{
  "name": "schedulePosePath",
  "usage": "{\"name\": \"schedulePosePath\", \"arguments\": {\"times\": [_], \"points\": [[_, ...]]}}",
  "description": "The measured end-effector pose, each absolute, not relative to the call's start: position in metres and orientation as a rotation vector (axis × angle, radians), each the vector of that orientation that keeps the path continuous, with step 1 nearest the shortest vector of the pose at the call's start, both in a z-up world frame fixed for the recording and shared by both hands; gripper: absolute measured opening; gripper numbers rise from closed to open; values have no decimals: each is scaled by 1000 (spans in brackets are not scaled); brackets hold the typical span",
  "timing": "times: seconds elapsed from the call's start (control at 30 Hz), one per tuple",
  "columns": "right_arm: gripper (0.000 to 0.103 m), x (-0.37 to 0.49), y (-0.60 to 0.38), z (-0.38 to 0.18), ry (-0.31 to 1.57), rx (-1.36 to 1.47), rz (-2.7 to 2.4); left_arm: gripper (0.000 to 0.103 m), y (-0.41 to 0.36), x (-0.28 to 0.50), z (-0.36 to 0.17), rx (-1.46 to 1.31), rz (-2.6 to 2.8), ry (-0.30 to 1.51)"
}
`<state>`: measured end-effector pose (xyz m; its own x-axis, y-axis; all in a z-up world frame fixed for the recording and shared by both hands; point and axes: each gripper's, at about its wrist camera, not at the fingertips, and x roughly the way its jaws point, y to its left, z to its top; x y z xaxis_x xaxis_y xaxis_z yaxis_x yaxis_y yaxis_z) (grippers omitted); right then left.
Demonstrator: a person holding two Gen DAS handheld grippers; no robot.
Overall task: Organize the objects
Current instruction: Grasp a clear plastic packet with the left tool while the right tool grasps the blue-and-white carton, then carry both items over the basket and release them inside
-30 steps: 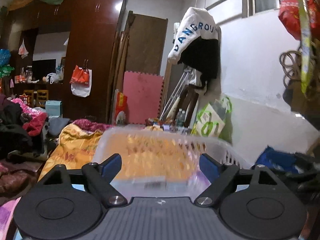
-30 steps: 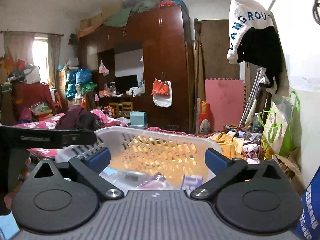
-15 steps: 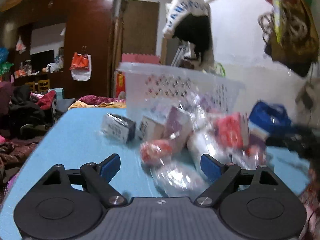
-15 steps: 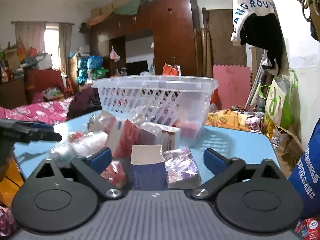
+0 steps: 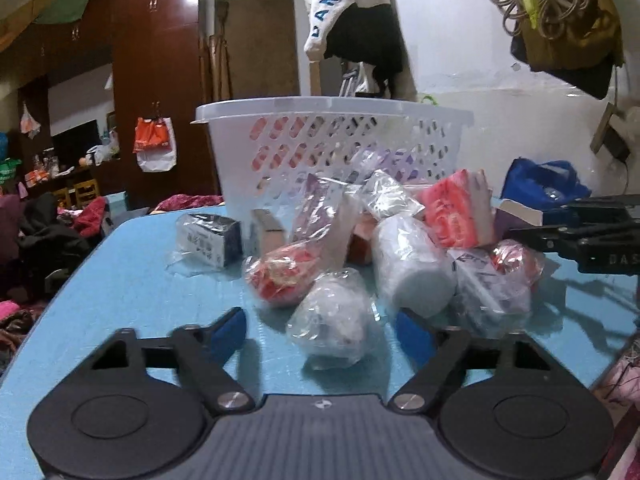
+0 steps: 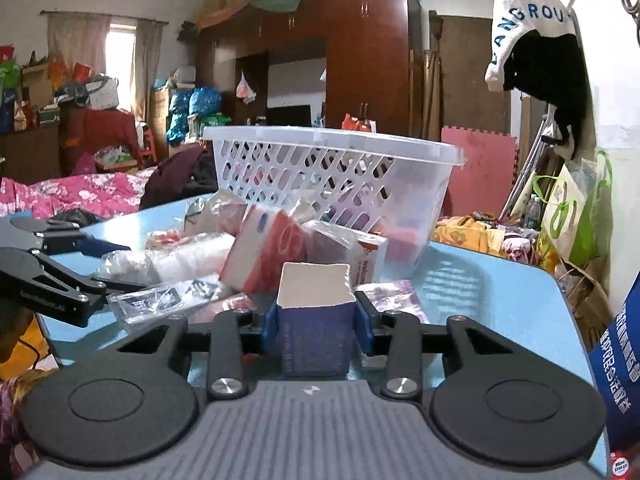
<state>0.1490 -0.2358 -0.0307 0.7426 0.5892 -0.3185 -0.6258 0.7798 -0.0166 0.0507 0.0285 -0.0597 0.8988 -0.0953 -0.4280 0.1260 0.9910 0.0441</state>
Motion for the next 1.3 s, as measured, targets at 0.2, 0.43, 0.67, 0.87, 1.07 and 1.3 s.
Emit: {"name": "schedulePosePath", "arguments": {"times": [0.2,0.43,0.67,0.87,1.07,1.3], "points": [[42,149,-251,-29,263,-30,664,47,27,46,-60,65,-139,417],[42,149,-266,-17,213,41,630,47,33,36,-44,25,-139,355],[42,151,-266,17,140,53,623,47,50,43,-17,-71,-108,290],[42,180,-237,69,101,-1,629,47,51,83,37,-104,-127,250],[42,233,-196,89,203,-28,617,47,45,164,71,-133,-122,338],[42,269,-178,73,319,-30,580,47,50,232,61,-178,-66,481]]}}
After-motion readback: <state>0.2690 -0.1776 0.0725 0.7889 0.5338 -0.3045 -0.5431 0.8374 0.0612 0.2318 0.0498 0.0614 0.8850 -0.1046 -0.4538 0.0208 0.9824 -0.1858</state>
